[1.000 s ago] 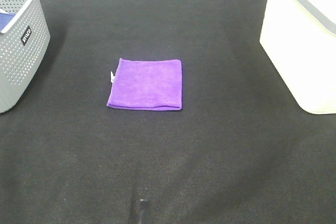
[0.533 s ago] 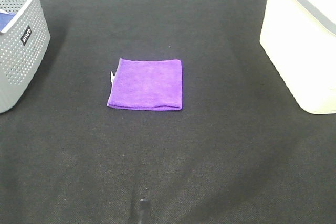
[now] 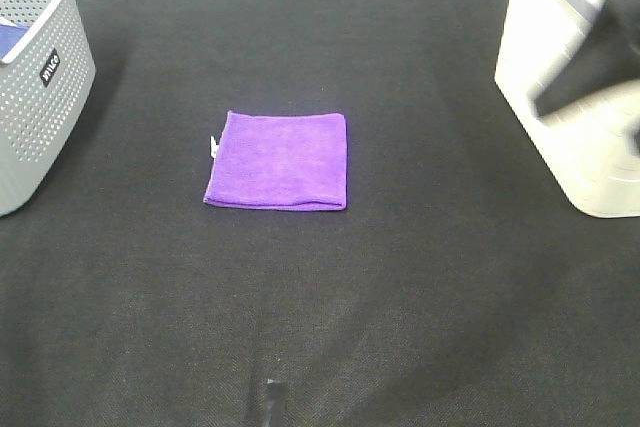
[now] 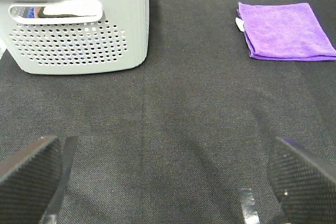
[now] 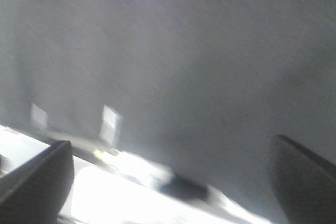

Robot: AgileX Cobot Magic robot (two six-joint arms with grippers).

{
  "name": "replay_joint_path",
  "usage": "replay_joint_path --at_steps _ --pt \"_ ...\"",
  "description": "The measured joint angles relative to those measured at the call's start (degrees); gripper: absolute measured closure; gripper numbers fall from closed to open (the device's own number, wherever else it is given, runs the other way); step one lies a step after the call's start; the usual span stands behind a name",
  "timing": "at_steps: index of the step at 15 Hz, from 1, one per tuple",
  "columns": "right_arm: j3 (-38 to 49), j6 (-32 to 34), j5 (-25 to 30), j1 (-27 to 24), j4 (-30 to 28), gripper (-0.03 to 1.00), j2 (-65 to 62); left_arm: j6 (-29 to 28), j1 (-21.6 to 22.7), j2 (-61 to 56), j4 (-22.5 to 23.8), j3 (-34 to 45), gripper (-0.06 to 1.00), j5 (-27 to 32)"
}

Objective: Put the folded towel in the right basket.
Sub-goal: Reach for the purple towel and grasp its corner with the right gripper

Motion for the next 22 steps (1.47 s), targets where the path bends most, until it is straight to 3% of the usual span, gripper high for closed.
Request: replay_joint_path --at_steps 2,4,8,12,18,22 --pt "-5.3 -4.4 -2.8 0.0 9.7 0.03 11.6 0.0 0.0 0.0 0.0 0.0 -0.04 0.0" --pt "-13.3 -7.9 -3.9 1.4 14.8 0.03 21.5 0.0 0.0 0.0 0.0 0.0 -0.04 0.0" --pt "-29.8 -6.0 -4.6 7.9 15.6 0.04 40.3 0.0 0.0 0.0 0.0 0.0 -0.04 0.0" --pt "-39.7 -1.8 -1.9 8.7 15.5 0.05 48.6 0.0 0.0 0.0 -0.1 0.0 -0.04 0.0" --pt "-43.8 0.0 -9.1 8.7 14.1 0.06 53.8 0.0 0.0 0.0 -0.1 0.0 -0.04 0.0" --pt "-47.8 0.0 -7.8 8.7 14.6 0.07 63.5 0.0 0.0 0.0 -0.1 0.0 -0.04 0.0"
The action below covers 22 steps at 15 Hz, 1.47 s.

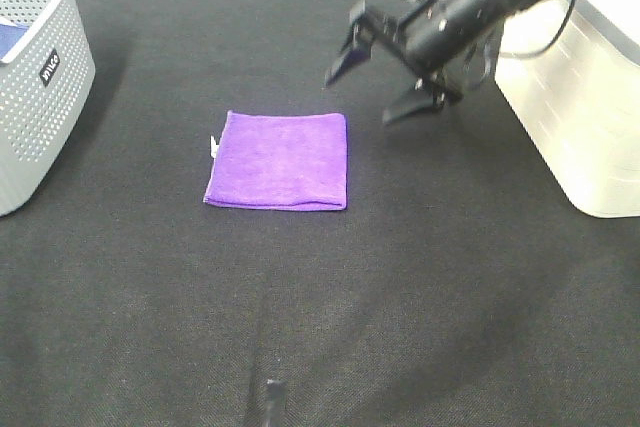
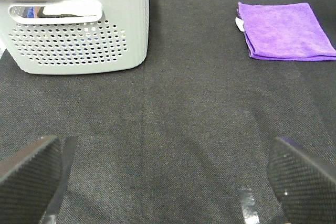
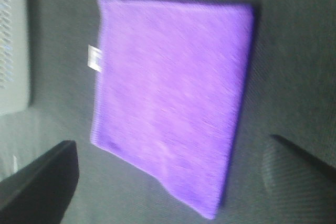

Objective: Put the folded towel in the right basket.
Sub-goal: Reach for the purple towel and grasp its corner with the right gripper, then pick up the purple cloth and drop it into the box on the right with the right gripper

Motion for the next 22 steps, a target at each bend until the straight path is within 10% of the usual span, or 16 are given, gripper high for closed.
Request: replay_joint_path --at_steps 13,16,19,22 --pt "-1.7 -2.5 -0.2 4.2 5.6 0.17 10.1 0.0 0.0 0.0 -0.1 0.0 -0.04 0.0" --pt "-2.2 -2.4 -1.4 8.4 7.5 0.38 11.9 0.0 0.0 0.0 -0.1 0.0 -0.04 0.0" --pt "-2.6 -1.4 -2.5 8.7 4.8 0.87 12.3 0.0 0.0 0.0 -0.1 0.0 -0.04 0.0" --pt "-5.7 -1.4 -1.0 8.7 -0.4 0.88 11.0 0.0 0.0 0.0 -0.1 0.0 -0.04 0.0"
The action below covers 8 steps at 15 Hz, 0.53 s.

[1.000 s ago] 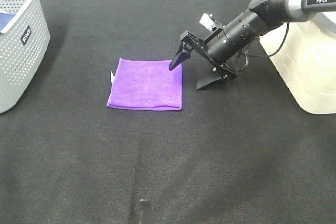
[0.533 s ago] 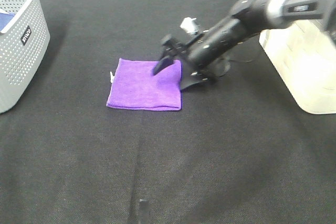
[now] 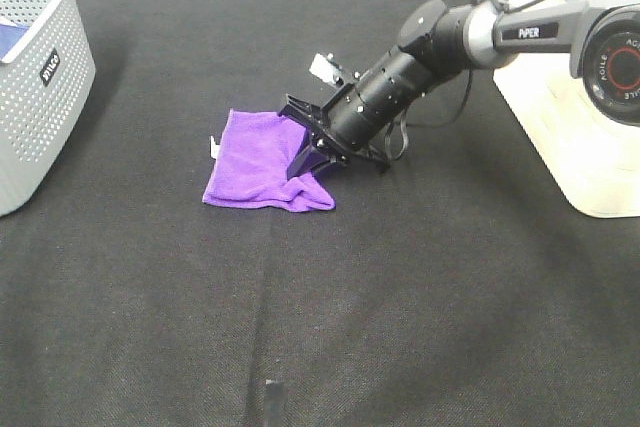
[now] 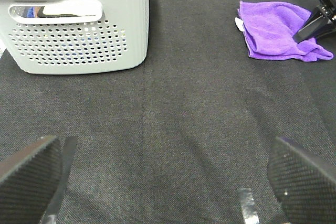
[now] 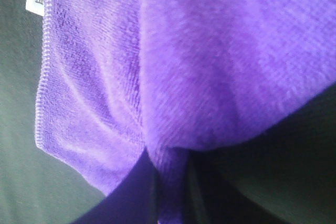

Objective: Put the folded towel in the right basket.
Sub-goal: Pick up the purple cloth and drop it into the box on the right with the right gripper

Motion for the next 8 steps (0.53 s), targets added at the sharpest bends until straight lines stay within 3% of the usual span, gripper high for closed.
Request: replay_joint_path --at_steps 5,8 --pt "-10.8 0.0 7.7 -2.9 -3.6 0.88 -8.7 0.0 0.0 0.0 -0.1 0.0 -0.04 0.0" --pt "-23.8 1.7 14.6 -10.2 -4.8 0.88 -14.4 0.0 0.0 0.0 -0.1 0.0 -0.04 0.0"
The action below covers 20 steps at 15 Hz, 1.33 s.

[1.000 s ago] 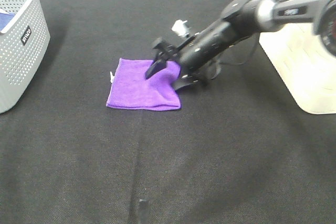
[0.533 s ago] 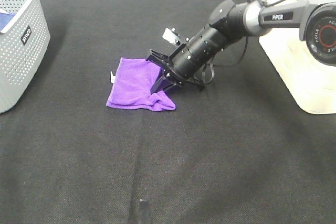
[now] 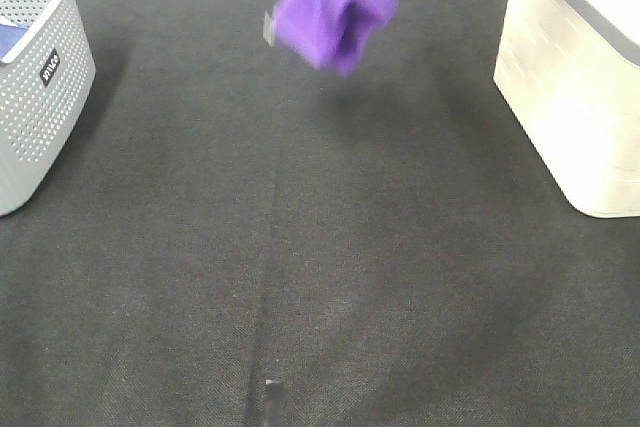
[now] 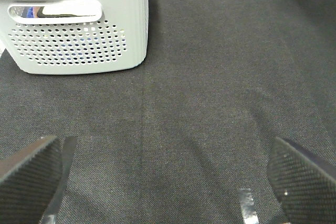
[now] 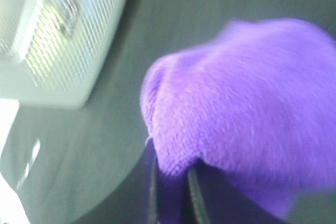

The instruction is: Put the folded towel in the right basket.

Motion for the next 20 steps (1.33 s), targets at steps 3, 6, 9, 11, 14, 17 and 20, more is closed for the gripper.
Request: replay_joint_path --at_steps 3,6,9,11,14,17,20 --pt "-9.7 3.2 0.7 -10.1 -8.9 0.88 -2.3 0.0 0.0 0.0 -0.1 0.0 -0.04 0.0" --pt "-11.5 4.5 1.1 -20.4 -20.5 0.88 -3.8 0.0 0.0 0.0 -0.1 0.0 -0.04 0.0" --pt "-9.6 7.7 1.5 -25.7 -26.9 0.88 -3.6 0.0 0.0 0.0 -0.1 0.0 -0.04 0.0" --pt "-7.8 8.9 1.5 -26.8 -27.4 0.85 -3.4 0.0 0.0 0.0 -0.1 0.0 -0.04 0.0" --pt "-5.7 10.4 1.5 -26.6 -27.0 0.4 -1.9 0.0 0.0 0.0 -0.1 0.0 -0.04 0.0" --pt "-4.6 9.6 1.7 -26.6 -27.2 0.03 -1.3 0.0 0.0 0.0 -0.1 0.0 -0.04 0.0" --pt "-4.6 7.6 1.7 -26.6 -20.2 -0.01 -1.6 0.0 0.0 0.0 -0.1 0.0 -0.04 0.0"
